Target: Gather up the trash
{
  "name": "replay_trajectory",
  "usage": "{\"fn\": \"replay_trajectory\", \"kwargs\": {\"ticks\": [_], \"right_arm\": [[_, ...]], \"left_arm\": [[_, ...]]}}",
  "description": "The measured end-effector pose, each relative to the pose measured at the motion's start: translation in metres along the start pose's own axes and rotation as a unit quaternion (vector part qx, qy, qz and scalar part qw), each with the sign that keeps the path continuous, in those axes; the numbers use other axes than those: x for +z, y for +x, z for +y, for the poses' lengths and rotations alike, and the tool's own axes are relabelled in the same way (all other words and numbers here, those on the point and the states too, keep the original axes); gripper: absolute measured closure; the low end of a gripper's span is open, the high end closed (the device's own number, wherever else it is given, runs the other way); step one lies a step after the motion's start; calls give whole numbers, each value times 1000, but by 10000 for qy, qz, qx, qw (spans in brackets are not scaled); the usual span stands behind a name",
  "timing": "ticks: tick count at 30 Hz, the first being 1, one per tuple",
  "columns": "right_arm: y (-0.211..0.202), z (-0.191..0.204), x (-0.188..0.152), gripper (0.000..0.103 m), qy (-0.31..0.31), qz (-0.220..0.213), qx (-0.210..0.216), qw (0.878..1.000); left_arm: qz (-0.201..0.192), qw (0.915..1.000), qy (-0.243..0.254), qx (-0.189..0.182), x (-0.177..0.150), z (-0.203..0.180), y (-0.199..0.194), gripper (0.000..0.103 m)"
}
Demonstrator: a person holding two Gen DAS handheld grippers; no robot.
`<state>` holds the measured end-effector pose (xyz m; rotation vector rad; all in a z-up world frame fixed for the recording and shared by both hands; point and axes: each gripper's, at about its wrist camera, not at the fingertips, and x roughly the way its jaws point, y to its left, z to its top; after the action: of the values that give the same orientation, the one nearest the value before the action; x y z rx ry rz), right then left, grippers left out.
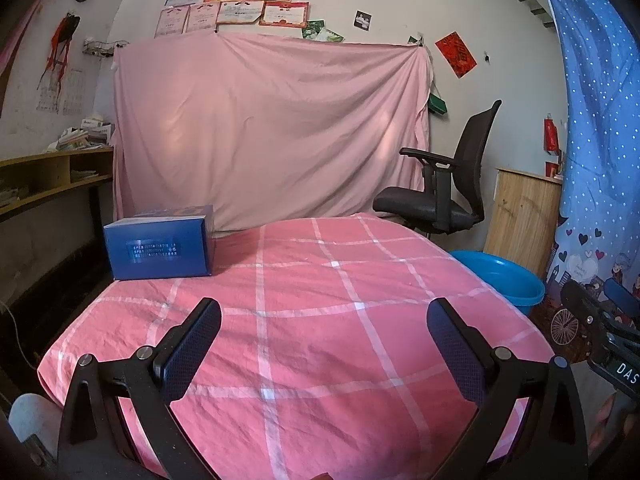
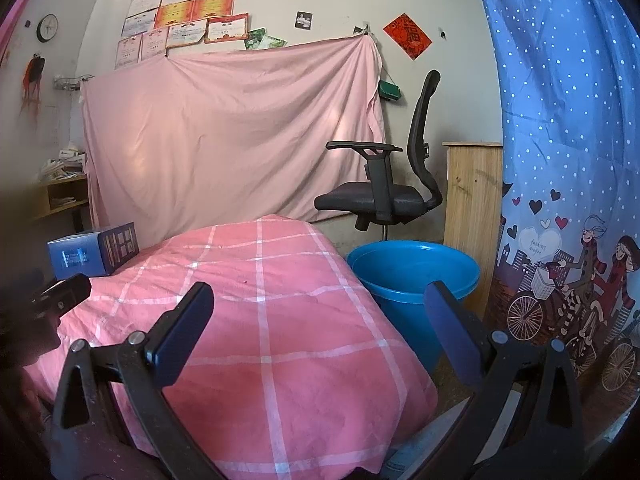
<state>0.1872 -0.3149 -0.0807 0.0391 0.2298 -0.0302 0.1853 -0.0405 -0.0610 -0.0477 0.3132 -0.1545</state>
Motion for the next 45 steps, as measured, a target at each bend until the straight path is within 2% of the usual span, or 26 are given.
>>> {"fn": "replay_trajectory", "kwargs": {"ticks": [45], "right_arm": [[0, 5, -1, 0, -10, 2, -17, 10000]], "left_arm": [[-78, 9999, 67, -2, -3, -8, -3, 2]]}}
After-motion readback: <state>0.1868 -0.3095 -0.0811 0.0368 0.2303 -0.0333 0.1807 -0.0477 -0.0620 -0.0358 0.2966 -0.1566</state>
